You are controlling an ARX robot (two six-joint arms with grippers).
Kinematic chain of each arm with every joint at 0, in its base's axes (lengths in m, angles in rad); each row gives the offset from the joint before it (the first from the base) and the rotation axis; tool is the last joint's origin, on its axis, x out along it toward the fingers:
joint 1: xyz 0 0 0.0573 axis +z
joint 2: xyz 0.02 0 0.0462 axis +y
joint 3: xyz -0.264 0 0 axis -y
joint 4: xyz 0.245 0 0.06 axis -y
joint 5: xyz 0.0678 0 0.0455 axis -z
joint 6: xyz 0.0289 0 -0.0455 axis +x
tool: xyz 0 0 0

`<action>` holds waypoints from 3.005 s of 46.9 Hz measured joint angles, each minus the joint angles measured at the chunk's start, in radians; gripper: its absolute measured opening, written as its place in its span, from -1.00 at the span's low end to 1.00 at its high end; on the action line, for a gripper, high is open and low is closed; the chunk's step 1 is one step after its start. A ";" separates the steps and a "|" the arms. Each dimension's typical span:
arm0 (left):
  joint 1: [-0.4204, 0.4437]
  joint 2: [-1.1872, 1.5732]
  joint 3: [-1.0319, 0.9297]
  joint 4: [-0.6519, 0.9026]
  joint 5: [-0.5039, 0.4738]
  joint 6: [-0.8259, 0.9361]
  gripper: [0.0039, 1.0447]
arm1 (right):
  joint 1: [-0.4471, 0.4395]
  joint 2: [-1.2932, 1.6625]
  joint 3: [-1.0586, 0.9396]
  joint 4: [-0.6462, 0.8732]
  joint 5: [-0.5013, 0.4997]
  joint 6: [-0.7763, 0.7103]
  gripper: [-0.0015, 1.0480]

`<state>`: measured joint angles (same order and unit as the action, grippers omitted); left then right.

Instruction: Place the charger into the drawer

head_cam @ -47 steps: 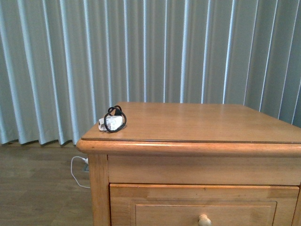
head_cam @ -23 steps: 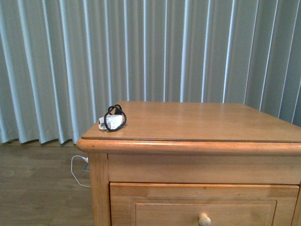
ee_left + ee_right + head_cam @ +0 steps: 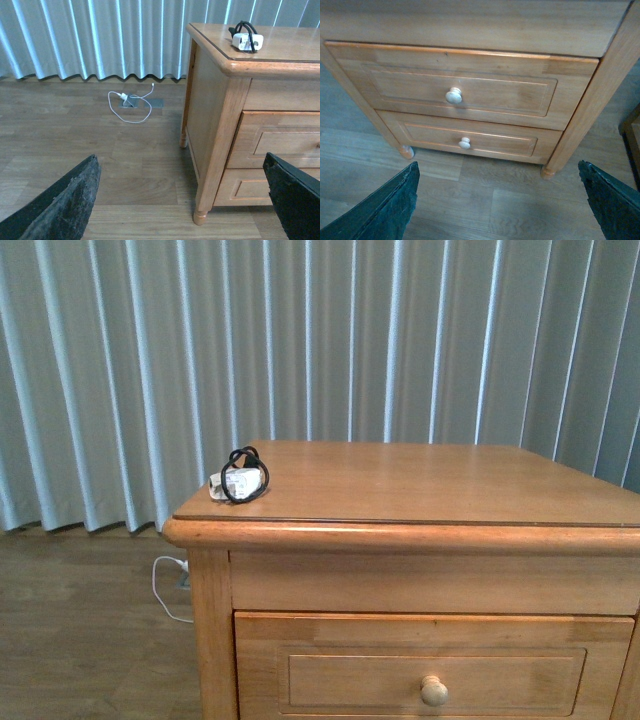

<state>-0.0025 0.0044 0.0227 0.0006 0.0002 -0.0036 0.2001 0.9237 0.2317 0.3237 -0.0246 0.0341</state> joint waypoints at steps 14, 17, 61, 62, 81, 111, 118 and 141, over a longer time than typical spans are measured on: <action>0.000 0.000 0.000 0.000 0.000 0.000 0.89 | 0.053 0.533 0.280 0.111 0.112 0.005 0.83; 0.000 0.000 0.000 0.000 0.000 0.000 0.89 | 0.057 0.641 0.347 0.120 0.148 0.014 0.83; 0.000 0.000 0.000 0.000 0.000 0.000 0.89 | 0.168 1.099 0.689 0.086 0.261 0.108 0.83; 0.000 0.000 0.000 0.000 0.000 0.000 0.89 | 0.173 1.101 0.691 0.086 0.259 0.110 0.83; 0.000 0.000 0.000 0.000 0.000 0.000 0.89 | 0.216 1.110 0.740 0.082 0.272 0.143 0.83; 0.000 0.000 0.000 0.000 0.000 0.000 0.89 | 0.224 1.162 0.796 0.068 0.298 0.210 0.53; 0.000 0.000 0.000 0.000 0.000 0.000 0.89 | 0.225 1.162 0.796 0.069 0.301 0.210 0.09; 0.000 0.000 0.000 0.000 0.000 0.000 0.89 | 0.227 1.155 0.782 0.056 0.292 0.197 -0.57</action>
<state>-0.0025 0.0044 0.0227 0.0006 0.0002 -0.0040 0.4271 2.0789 1.0142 0.3794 0.2672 0.2310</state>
